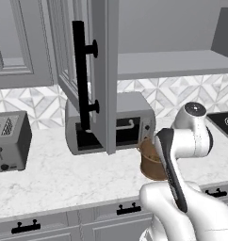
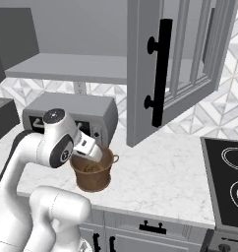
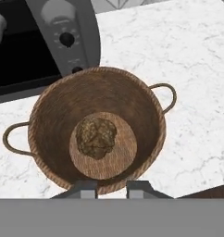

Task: Open the cabinet, pick up the bread from the cabinet and place it in the basket. Then move the basket to the dining counter.

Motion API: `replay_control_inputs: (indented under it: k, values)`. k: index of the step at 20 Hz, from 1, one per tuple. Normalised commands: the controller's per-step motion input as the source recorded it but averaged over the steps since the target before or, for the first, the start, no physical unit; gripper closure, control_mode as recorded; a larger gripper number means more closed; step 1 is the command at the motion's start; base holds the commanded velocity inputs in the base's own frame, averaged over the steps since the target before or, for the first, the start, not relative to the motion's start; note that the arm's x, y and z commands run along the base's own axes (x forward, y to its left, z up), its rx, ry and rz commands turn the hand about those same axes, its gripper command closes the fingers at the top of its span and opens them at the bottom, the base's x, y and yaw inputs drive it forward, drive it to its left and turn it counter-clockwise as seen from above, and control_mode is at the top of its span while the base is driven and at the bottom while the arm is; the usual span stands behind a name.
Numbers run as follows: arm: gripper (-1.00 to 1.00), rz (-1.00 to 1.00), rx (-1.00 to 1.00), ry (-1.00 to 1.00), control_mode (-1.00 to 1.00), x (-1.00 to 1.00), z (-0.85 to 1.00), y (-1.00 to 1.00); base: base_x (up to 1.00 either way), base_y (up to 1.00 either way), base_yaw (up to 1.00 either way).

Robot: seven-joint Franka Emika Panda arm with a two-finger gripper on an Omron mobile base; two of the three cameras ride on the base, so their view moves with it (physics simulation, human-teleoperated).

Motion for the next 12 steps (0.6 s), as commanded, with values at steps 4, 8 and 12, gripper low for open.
replay_control_inputs:
  k: [4, 8, 12]
  values:
    - [-1.0, -0.11, 0.12, 0.01, -1.0, -0.26, 0.58, -0.22, 0.0, 0.0, 0.0]
    - [-1.0, -0.14, 0.05, 0.01, -1.0, -0.34, 0.12, -0.03, 0.0, 0.0, 0.0]
    - [-1.0, -0.34, 0.07, 0.07, -1.0, -0.27, 0.0, -0.08, 0.0, 0.0, 0.0]
